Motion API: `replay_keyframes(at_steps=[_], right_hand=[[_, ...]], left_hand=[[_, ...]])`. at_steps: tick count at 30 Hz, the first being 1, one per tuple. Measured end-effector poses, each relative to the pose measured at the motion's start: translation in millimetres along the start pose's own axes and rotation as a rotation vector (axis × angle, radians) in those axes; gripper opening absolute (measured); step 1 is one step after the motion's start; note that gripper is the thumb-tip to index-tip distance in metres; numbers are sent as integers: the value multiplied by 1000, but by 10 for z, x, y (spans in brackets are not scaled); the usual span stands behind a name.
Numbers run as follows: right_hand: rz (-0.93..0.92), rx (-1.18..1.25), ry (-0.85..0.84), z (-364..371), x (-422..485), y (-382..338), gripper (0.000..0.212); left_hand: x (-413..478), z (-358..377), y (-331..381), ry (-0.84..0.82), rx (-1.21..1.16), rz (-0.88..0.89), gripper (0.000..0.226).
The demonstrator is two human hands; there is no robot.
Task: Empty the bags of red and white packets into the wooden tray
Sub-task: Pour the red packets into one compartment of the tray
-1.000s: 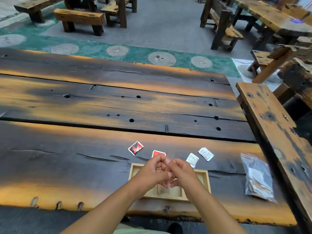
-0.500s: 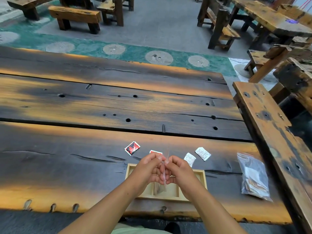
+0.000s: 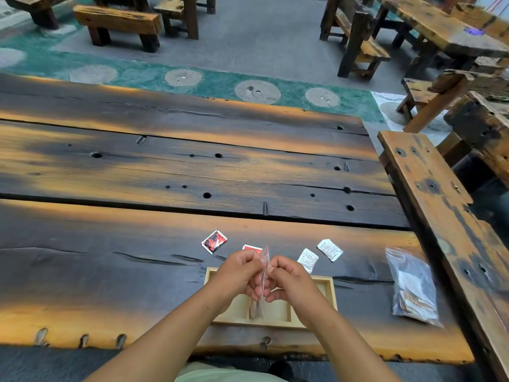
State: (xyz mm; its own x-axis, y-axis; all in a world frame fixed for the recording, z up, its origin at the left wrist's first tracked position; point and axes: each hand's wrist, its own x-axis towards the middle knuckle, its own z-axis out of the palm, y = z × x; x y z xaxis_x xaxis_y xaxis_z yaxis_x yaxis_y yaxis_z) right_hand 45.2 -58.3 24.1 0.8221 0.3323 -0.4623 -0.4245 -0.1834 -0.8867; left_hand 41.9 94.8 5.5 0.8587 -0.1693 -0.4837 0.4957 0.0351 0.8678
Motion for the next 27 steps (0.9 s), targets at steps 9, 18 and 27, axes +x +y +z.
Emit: replay_keyframes(at_steps=[9,18,27], right_hand=[[-20,-100,-51,-53,-40,-106,34],[-28,10,-112,-64,-90,-122,20],[-21,-194,11,-290,-41,-129,24]], left_hand=[[-83,-58,73,-120,140,39,17],[-211,-134,142,-247,148,41,22],[-350,-271,258,-160,287,48,28]])
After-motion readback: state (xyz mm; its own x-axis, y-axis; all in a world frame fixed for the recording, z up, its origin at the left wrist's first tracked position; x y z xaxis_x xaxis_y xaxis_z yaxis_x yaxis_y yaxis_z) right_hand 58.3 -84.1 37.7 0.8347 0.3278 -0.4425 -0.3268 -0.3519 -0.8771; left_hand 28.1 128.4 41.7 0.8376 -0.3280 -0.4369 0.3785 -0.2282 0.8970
